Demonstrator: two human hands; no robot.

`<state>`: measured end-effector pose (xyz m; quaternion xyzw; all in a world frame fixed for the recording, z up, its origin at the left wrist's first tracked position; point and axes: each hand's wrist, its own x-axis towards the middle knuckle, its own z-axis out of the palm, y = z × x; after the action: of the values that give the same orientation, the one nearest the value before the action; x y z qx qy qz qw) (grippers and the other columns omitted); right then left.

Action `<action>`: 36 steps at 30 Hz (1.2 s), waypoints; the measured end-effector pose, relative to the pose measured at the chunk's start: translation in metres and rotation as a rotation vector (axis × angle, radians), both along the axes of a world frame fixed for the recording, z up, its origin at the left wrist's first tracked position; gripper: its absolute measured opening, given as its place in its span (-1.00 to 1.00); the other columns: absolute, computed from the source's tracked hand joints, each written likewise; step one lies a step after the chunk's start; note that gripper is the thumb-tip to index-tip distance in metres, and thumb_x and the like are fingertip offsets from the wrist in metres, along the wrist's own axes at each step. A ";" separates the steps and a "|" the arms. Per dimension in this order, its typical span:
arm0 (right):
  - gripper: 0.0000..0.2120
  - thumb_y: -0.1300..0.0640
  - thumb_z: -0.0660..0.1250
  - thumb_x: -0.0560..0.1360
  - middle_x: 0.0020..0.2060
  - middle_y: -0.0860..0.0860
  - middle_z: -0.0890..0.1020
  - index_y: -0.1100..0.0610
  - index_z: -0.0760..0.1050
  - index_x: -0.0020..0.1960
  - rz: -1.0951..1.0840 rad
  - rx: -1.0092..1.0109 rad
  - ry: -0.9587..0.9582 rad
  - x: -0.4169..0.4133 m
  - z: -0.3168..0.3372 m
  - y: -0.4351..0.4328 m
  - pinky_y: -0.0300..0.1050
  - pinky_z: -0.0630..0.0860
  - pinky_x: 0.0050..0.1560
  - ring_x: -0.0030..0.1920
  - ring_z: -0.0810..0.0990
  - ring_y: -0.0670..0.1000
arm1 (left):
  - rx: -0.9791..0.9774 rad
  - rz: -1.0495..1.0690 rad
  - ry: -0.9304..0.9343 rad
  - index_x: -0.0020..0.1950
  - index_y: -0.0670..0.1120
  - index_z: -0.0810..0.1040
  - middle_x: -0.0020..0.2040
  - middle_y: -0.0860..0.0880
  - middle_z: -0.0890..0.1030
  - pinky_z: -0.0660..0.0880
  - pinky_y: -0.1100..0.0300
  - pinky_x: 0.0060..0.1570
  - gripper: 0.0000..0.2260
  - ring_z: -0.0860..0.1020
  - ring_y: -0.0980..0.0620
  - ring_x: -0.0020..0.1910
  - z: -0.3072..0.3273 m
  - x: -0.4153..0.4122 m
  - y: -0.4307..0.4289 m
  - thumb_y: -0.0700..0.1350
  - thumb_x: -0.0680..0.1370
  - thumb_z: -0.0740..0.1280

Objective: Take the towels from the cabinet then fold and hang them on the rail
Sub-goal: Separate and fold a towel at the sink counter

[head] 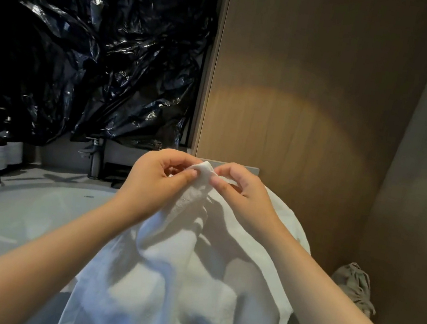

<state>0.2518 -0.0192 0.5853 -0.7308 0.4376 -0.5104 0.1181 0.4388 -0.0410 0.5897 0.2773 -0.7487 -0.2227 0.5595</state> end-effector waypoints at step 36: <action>-0.58 0.02 0.22 0.64 -0.46 -0.06 0.34 0.10 0.29 -0.37 -0.600 -0.571 0.019 -0.051 0.119 0.061 -0.36 0.20 -0.40 -0.41 0.34 -0.13 | -0.190 0.111 -0.345 -0.35 -0.16 0.32 -0.45 0.09 0.26 0.22 0.10 -0.37 -0.55 0.25 0.12 -0.45 0.022 0.015 -0.002 0.12 0.58 0.27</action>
<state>0.2003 0.0422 0.7038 -0.5790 0.4730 -0.6162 -0.2477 0.4535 -0.0427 0.6112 0.2983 -0.8346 -0.0692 0.4579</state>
